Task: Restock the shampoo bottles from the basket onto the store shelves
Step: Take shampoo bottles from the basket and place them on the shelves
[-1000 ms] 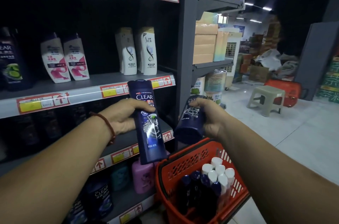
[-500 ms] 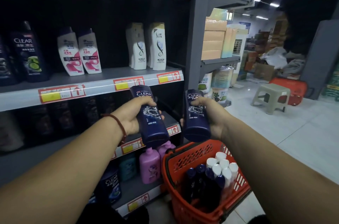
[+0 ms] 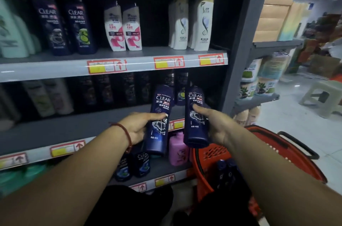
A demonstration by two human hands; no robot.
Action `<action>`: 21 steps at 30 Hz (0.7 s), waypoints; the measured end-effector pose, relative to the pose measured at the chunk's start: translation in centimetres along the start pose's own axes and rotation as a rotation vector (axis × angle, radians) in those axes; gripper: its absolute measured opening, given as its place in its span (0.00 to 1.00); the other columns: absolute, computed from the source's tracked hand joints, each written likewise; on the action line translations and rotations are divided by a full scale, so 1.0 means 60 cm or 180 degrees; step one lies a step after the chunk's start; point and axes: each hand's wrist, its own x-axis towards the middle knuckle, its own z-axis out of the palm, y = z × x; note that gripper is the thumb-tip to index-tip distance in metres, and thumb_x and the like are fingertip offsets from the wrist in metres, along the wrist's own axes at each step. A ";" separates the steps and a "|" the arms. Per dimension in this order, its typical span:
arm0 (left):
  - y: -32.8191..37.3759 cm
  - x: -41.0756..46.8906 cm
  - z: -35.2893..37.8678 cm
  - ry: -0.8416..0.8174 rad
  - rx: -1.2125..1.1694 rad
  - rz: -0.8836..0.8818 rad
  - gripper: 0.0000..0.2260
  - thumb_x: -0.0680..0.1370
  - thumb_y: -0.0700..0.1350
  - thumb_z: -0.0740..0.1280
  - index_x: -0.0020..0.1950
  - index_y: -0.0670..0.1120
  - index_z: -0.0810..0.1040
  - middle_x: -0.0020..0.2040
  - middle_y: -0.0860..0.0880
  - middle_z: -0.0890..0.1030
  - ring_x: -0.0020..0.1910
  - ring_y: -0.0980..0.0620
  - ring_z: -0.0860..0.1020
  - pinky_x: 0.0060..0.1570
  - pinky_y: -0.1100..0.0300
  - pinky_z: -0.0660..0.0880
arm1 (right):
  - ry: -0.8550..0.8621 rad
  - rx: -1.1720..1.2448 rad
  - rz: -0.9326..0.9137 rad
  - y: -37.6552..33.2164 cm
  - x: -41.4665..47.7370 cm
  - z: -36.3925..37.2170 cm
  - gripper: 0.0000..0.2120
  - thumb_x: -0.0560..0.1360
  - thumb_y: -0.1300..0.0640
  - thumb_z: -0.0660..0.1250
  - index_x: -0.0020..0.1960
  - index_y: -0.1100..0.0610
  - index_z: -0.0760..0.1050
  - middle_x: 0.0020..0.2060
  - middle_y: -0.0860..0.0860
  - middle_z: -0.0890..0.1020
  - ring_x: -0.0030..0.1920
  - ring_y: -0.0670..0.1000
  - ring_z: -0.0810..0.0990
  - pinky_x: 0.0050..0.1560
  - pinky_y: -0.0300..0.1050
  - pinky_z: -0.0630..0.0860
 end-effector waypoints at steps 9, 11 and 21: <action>0.001 -0.001 -0.135 0.0774 -0.0518 0.0731 0.14 0.72 0.40 0.73 0.58 0.41 0.81 0.49 0.41 0.84 0.39 0.47 0.84 0.40 0.50 0.83 | -0.0107 0.0165 -0.0313 0.040 0.106 0.108 0.12 0.71 0.62 0.77 0.52 0.63 0.80 0.36 0.55 0.86 0.31 0.51 0.84 0.30 0.45 0.80; 0.003 -0.001 -0.165 0.0996 -0.0632 0.0836 0.18 0.67 0.42 0.75 0.57 0.42 0.81 0.48 0.42 0.85 0.37 0.49 0.85 0.37 0.54 0.83 | -0.0157 0.0189 -0.0435 0.051 0.128 0.131 0.14 0.71 0.61 0.78 0.54 0.63 0.80 0.38 0.54 0.87 0.33 0.51 0.85 0.32 0.44 0.81; -0.008 0.070 -0.207 0.1480 -0.0552 0.1565 0.18 0.70 0.40 0.76 0.60 0.44 0.82 0.53 0.47 0.86 0.50 0.51 0.84 0.54 0.55 0.80 | -0.0299 -0.0110 -0.1141 0.067 0.227 0.199 0.15 0.70 0.59 0.78 0.55 0.59 0.82 0.47 0.56 0.87 0.45 0.56 0.86 0.48 0.53 0.84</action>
